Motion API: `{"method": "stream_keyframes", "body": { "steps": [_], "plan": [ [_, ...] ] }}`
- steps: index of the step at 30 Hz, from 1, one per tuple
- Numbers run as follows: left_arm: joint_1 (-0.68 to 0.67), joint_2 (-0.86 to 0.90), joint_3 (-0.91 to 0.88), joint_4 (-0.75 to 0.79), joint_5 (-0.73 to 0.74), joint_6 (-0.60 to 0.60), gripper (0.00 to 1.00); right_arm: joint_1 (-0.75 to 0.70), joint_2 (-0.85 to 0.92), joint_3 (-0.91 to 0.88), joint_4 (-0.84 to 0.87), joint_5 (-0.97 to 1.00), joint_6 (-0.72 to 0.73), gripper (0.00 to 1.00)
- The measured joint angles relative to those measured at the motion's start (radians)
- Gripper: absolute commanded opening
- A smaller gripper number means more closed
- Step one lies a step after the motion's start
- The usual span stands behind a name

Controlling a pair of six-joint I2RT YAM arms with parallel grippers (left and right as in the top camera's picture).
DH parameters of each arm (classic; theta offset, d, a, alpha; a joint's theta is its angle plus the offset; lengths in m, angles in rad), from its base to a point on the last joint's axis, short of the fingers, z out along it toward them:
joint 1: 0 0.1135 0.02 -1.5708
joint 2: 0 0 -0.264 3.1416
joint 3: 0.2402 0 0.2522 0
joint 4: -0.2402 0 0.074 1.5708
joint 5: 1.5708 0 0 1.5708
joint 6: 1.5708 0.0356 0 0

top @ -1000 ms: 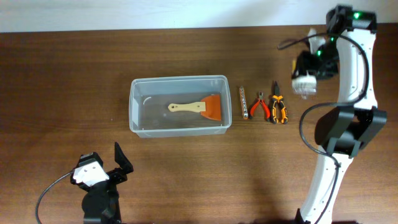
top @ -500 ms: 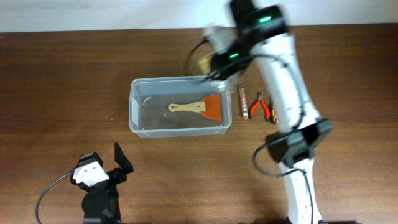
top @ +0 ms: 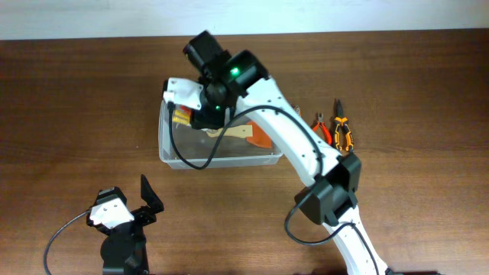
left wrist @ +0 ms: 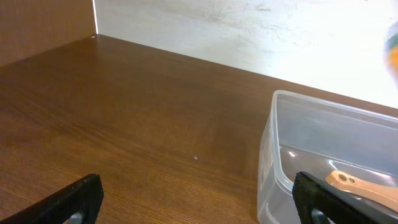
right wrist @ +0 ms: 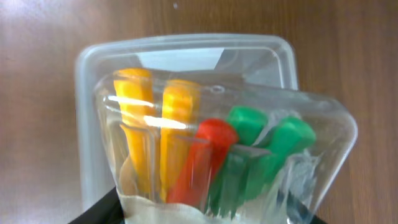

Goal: Pack container
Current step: 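Lower the bit case into the container and open the right gripper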

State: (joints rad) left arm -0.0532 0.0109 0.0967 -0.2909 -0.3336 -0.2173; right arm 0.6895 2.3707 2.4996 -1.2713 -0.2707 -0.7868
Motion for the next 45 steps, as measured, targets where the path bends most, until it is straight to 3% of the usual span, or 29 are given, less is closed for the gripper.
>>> {"method": "stream_keyframes", "body": {
  "steps": [8, 12, 15, 24, 26, 35, 45],
  "plan": [
    [0.000, 0.000, 0.000, 0.000, 0.000, 0.000, 0.99, -0.001, 0.035, -0.277, 0.289, 0.012, -0.052, 0.22],
    [0.000, 0.000, 0.000, 0.000, 0.000, 0.000, 0.99, -0.001, 0.038, -0.339, 0.377, 0.011, -0.033, 0.28],
    [0.000, 0.000, 0.000, 0.000, 0.000, 0.000, 0.99, -0.001, 0.038, -0.346, 0.406, 0.010, -0.013, 0.43],
    [0.000, 0.000, 0.000, 0.000, 0.000, 0.000, 0.99, -0.005, 0.038, -0.342, 0.412, 0.029, 0.093, 0.66],
    [0.000, 0.000, 0.000, 0.000, 0.000, 0.000, 0.99, -0.009, 0.037, -0.320, 0.366, 0.058, 0.111, 0.98],
    [0.000, 0.000, 0.000, 0.000, 0.000, 0.000, 0.99, -0.095, -0.113, -0.132, 0.150, 0.127, 0.135, 0.99],
    [0.000, 0.000, 0.000, 0.000, 0.000, 0.000, 0.99, -0.173, -0.286, -0.088, 0.037, 0.143, 0.137, 0.99]
  ]
}}
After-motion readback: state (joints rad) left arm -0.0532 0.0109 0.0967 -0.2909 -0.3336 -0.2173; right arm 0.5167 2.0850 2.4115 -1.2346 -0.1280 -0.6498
